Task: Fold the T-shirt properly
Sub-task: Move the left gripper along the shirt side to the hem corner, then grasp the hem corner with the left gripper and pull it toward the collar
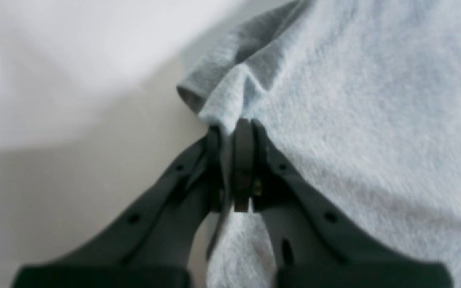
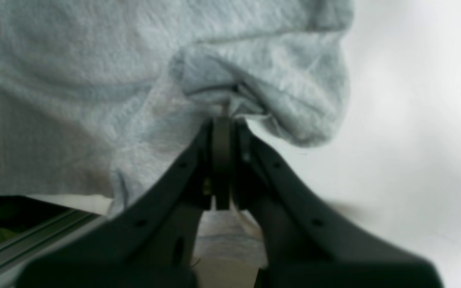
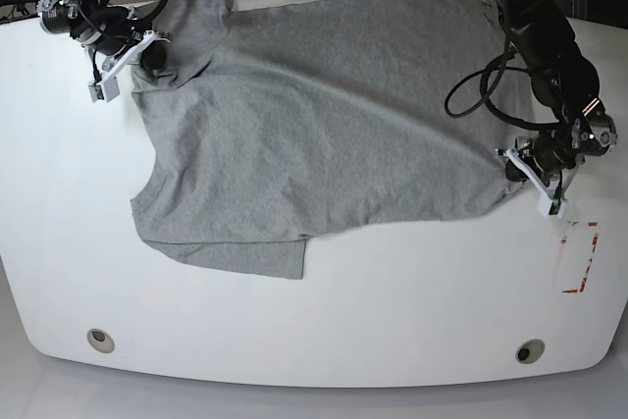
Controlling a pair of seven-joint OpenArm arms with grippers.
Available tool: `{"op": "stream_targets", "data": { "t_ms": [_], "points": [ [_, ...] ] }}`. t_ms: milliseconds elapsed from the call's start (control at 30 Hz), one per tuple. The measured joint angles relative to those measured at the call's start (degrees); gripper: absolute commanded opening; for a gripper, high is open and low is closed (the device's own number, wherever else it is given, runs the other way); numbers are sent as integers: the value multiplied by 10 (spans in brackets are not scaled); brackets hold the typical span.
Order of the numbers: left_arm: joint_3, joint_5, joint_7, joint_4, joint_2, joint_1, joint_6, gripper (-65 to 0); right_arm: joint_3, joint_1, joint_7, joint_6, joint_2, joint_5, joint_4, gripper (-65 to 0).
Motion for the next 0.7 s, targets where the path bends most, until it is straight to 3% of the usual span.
{"op": "stream_targets", "data": {
  "t_ms": [367,433,633,700],
  "points": [
    [0,2,-46,-78,-16,-77,0,-621,-2,37,1,0,-1,-1,-2,-639],
    [0,2,-45,-91,-19,-85,0,-560,-3,46,-2,0,-1,-2,-2,-585],
    [2,1,-45,-94,-22,-87,0,-253,0,59,1,0,-1,0,-3,-304],
    [2,1,-43,-94,-32,-87,0,-235,2,58,-3,0,-1,-2,-3,-246]
  ]
}}
